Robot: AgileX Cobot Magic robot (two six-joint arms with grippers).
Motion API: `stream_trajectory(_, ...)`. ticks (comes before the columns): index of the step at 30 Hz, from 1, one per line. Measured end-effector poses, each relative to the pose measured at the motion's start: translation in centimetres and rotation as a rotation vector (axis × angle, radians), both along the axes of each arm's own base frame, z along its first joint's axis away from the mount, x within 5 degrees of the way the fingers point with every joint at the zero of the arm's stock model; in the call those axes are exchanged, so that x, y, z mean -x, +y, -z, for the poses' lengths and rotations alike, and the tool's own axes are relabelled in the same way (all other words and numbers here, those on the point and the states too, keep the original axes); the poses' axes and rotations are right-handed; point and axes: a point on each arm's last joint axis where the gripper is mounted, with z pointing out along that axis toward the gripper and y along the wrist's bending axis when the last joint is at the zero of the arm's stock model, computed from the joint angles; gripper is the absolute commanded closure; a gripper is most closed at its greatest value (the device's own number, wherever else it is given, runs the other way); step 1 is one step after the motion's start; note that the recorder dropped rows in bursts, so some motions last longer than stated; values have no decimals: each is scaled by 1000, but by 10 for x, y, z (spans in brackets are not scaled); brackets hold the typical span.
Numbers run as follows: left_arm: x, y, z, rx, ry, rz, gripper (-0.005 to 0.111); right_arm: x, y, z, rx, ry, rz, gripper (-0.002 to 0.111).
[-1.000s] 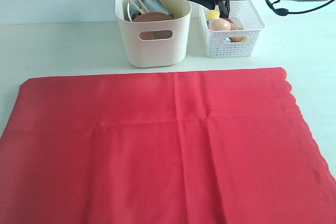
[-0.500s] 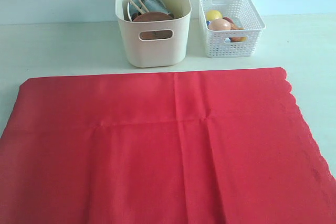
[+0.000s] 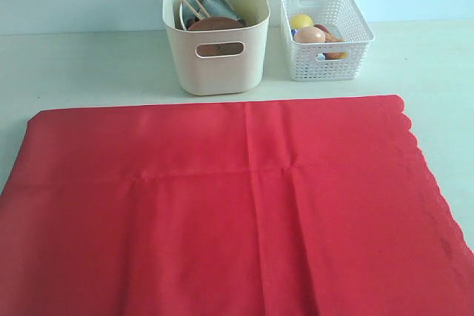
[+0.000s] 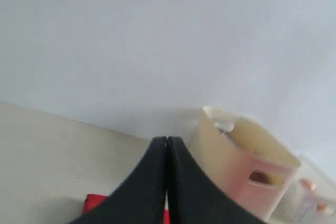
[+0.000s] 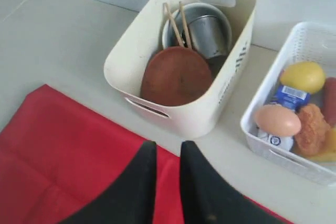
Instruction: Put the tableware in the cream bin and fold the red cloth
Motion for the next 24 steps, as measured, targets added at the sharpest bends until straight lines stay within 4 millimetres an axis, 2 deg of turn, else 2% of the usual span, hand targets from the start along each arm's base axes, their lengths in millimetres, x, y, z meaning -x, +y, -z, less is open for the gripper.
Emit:
stream_trajectory(4,1,2,-6,104,-43,-5,106,12,-4,12,24,17,34,91)
stream_trajectory(7,3,2,-19,124,-86,-4,107,22,-7,27,36,39,66,91)
stream_trajectory(11,5,4,-42,124,-155,-16,107,34,-11,59,52,116,93,91)
stream_trajectory(15,-3,3,-56,98,-134,-26,107,45,-14,92,72,196,121,91)
stream_trajectory(16,-11,3,-61,83,-98,-29,107,52,-15,109,84,238,136,91)
stream_trajectory(18,-24,2,-63,71,-31,-33,107,63,-18,130,100,293,149,91)
stream_trajectory(21,-43,0,-60,-19,65,-38,107,74,-18,148,97,332,147,91)
stream_trajectory(24,-68,-3,-40,-141,239,-26,107,81,-15,157,51,346,128,91)
